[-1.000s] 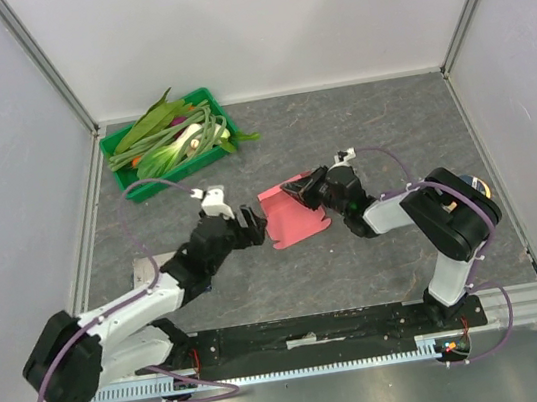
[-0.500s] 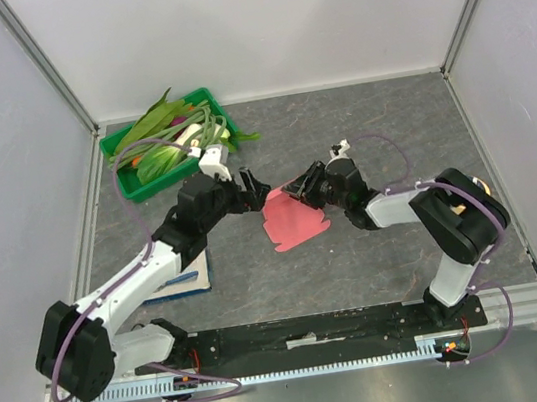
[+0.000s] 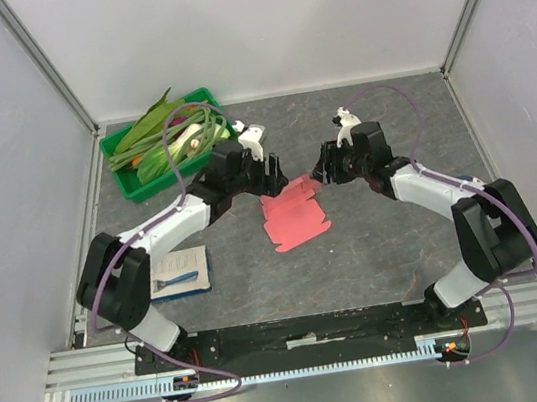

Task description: Fold the paper box

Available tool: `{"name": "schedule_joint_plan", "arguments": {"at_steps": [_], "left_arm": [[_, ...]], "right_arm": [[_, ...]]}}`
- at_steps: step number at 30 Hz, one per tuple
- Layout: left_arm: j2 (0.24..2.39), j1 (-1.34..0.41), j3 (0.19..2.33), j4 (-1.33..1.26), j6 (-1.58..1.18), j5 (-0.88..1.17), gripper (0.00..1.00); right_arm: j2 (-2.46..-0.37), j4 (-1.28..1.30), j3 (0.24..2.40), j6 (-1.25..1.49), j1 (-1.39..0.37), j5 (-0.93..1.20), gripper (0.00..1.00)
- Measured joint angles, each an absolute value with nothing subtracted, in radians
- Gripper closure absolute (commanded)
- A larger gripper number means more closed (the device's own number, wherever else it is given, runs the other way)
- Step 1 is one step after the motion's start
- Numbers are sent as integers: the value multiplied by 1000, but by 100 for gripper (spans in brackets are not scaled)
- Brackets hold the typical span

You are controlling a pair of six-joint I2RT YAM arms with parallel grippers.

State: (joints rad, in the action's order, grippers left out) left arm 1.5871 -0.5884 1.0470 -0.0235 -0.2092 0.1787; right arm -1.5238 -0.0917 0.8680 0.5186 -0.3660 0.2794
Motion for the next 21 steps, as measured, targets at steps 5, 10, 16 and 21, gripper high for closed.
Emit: {"name": "schedule_joint_plan", "arguments": {"at_steps": [5,10,16,21], "left_arm": [[1666,-588,1081,-2,-164,237,36],[1723,-588,1091,16,-155,266,48],[1728,-588,1091,20,-152,271,57],[1728,-588,1087,2,-153,281,53]], "right_arm": [[-1622,-25,958,401,-350,315,55],[-1637,-17,949,392,-355,309,59],[-1638,-33,946,393,-355,315,69],[-1637,-57,897,424,-354,289,63]]}}
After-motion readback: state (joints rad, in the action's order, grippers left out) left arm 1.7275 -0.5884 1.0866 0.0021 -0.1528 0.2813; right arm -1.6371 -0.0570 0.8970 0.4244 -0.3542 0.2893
